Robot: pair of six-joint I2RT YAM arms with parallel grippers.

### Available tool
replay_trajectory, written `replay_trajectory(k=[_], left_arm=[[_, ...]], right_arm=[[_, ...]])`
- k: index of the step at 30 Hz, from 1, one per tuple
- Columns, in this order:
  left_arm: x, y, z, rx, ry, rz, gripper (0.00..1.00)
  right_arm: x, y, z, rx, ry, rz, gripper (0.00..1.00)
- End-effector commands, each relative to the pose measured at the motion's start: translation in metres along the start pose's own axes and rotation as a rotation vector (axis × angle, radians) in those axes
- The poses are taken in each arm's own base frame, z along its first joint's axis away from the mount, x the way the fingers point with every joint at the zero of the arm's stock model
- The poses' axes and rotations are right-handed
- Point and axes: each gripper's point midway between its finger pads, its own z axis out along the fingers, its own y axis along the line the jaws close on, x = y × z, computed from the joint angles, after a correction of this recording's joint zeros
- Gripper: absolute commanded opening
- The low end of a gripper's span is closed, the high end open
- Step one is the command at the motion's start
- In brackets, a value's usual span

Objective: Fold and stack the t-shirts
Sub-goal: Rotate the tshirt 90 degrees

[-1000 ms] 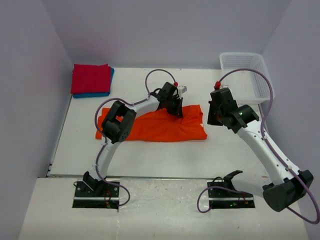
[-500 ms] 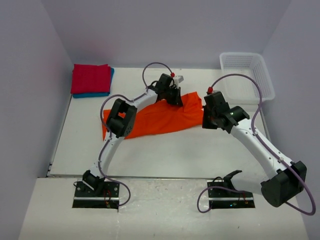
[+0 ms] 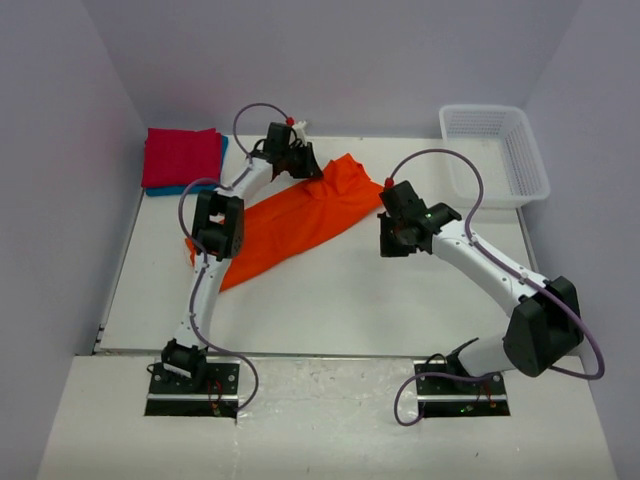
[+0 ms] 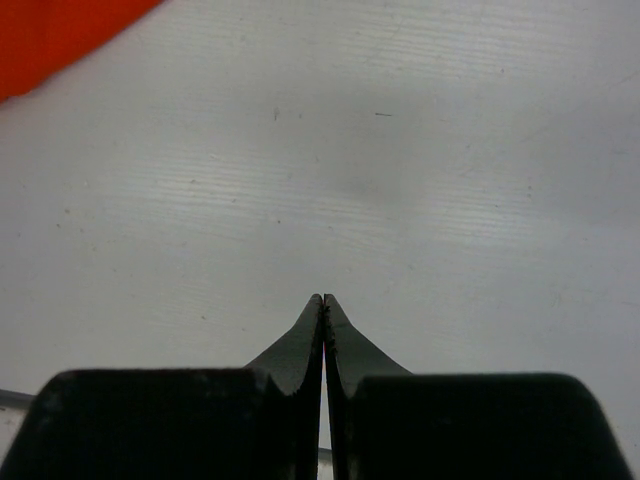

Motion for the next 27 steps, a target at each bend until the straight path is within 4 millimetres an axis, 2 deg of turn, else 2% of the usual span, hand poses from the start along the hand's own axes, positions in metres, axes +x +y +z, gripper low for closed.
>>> replay_trajectory(k=[1, 2, 3, 4, 6, 7, 10, 11, 12, 13, 14, 15, 16, 18, 19, 21, 23, 25, 26, 27], left_arm=[[-0.041, -0.051, -0.022, 0.113, -0.087, 0.106, 0.20], [-0.056, -0.065, -0.033, 0.119, -0.125, 0.136, 0.28], [-0.064, -0.071, -0.040, 0.114, -0.146, 0.150, 0.31], [-0.080, -0.085, -0.056, 0.117, -0.183, 0.169, 0.34], [-0.094, -0.098, -0.072, 0.111, -0.223, 0.191, 0.40], [-0.106, -0.112, -0.088, 0.116, -0.252, 0.208, 0.42], [-0.121, -0.123, -0.112, 0.040, -0.302, 0.239, 0.46], [-0.129, -0.134, -0.131, 0.025, -0.326, 0.261, 0.46], [-0.124, -0.130, -0.134, -0.016, -0.322, 0.256, 0.46], [-0.130, -0.143, -0.155, -0.028, -0.347, 0.270, 0.46], [-0.128, -0.142, -0.165, -0.068, -0.352, 0.272, 0.45], [-0.128, -0.132, -0.173, -0.181, -0.376, 0.254, 0.43], [-0.111, -0.123, -0.188, -0.263, -0.339, 0.223, 0.41], [-0.090, -0.098, -0.204, -0.441, -0.318, 0.134, 0.17], [-0.058, -0.084, -0.212, -0.513, -0.243, 0.085, 0.01], [-0.027, -0.064, -0.226, -0.684, -0.202, 0.075, 0.00], [0.026, -0.041, -0.247, -0.880, -0.088, 0.058, 0.00], [0.053, -0.037, -0.267, -0.961, -0.048, 0.065, 0.00], [0.084, -0.025, -0.272, -1.013, 0.012, 0.080, 0.00], [0.095, -0.021, -0.279, -1.039, 0.020, 0.091, 0.00]], right_arm=[[-0.011, 0.017, 0.007, -0.042, -0.020, 0.002, 0.00], [-0.011, 0.020, 0.010, -0.049, -0.018, -0.002, 0.00], [-0.010, 0.020, 0.011, -0.051, -0.016, -0.003, 0.00], [-0.010, 0.021, 0.013, -0.050, -0.012, -0.002, 0.00], [-0.008, 0.023, 0.015, -0.057, -0.011, -0.007, 0.00], [-0.009, 0.024, 0.014, -0.060, -0.015, -0.008, 0.00], [-0.010, 0.024, 0.013, -0.063, -0.024, -0.012, 0.00], [-0.010, 0.023, 0.011, -0.064, -0.030, -0.014, 0.00], [-0.011, 0.023, 0.009, -0.065, -0.036, -0.017, 0.00], [-0.013, 0.021, 0.007, -0.059, -0.048, -0.016, 0.00], [-0.010, 0.019, 0.007, -0.055, -0.049, -0.019, 0.00], [-0.012, 0.018, 0.003, -0.056, -0.062, -0.022, 0.00], [-0.013, 0.016, 0.002, -0.042, -0.072, -0.022, 0.00], [-0.012, 0.012, -0.002, -0.033, -0.080, -0.025, 0.00], [-0.013, 0.011, -0.004, -0.030, -0.087, -0.024, 0.00], [-0.012, 0.011, -0.008, -0.042, -0.098, -0.025, 0.00], [-0.011, 0.013, -0.017, -0.076, -0.116, -0.024, 0.00], [-0.012, 0.014, -0.025, -0.098, -0.144, -0.021, 0.00], [-0.010, 0.014, -0.025, -0.102, -0.144, -0.021, 0.00], [-0.010, 0.013, -0.027, -0.102, -0.150, -0.020, 0.00]])
